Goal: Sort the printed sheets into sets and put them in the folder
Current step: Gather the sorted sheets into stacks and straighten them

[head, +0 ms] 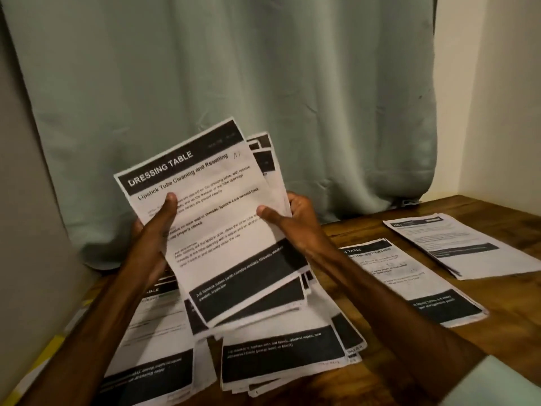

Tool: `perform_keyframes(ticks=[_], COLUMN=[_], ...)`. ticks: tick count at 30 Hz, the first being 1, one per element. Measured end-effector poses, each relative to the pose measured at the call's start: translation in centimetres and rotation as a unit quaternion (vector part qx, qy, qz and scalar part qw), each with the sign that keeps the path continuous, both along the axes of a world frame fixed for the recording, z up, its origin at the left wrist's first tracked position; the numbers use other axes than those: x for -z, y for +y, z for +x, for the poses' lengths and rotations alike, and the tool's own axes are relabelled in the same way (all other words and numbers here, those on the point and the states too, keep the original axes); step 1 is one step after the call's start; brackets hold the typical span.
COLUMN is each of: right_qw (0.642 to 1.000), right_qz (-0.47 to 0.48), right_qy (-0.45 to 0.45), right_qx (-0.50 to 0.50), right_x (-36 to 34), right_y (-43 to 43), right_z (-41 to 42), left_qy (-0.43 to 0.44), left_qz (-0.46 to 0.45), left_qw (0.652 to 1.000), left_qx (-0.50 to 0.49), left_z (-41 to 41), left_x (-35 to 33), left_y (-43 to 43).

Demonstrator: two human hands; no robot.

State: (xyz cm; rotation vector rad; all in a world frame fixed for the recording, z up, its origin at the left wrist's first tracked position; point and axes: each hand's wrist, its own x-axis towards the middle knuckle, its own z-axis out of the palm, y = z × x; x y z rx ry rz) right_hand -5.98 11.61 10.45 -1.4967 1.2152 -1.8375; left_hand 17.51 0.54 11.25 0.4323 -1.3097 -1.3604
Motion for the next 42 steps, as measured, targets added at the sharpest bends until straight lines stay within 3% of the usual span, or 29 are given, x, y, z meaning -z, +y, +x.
perform_keyframes(ticks=[5, 11, 16, 21, 27, 30, 33, 36, 42], right_qw=[0.998, 1.0, 0.999, 0.997, 0.999, 0.992, 0.952, 0.883, 0.809], right_qz=[-0.052, -0.007, 0.007, 0.038, 0.044, 0.104, 0.205, 0.326, 0.427], right_qy=[-0.006, -0.02, 0.031, 0.068, 0.012, -0.036, 0.095, 0.245, 0.317], right_qx=[0.025, 0.007, 0.006, -0.013, -0.019, 0.063, 0.206, 0.234, 0.251], right_x=[-1.8, 1.3, 2.0, 1.9, 2.5, 4.6, 8.4, 11.0, 11.6], right_y=[0.3, -0.4, -0.7, -1.0, -1.0, -0.6, -0.4, -0.1, -0.7], right_z=[-0.1, -0.8, -0.4, -0.2, -0.3, -2.0, -4.8, -6.4, -5.0], left_qy=[0.006, -0.047, -0.078, -0.133, -0.167, -0.117, -0.074, -0.056, -0.108], left_qz=[-0.071, -0.042, -0.001, -0.016, -0.015, -0.004, 0.007, 0.034, 0.059], left_qw=[0.997, 0.996, 0.994, 0.989, 0.977, 0.982, 0.986, 0.987, 0.982], left_qx=[-0.042, -0.068, -0.072, -0.068, -0.134, -0.148, -0.151, -0.149, -0.143], left_z=[-1.0, -1.6, -1.4, -1.3, -1.2, -0.8, -0.1, 0.1, -1.1], left_x=[-3.4, -1.2, 1.0, 2.7, 3.9, 3.1, 2.6, 3.2, 5.8], left_y=[2.1, 1.8, 0.9, 0.9, 0.2, 0.1, -0.6, -1.4, -2.3])
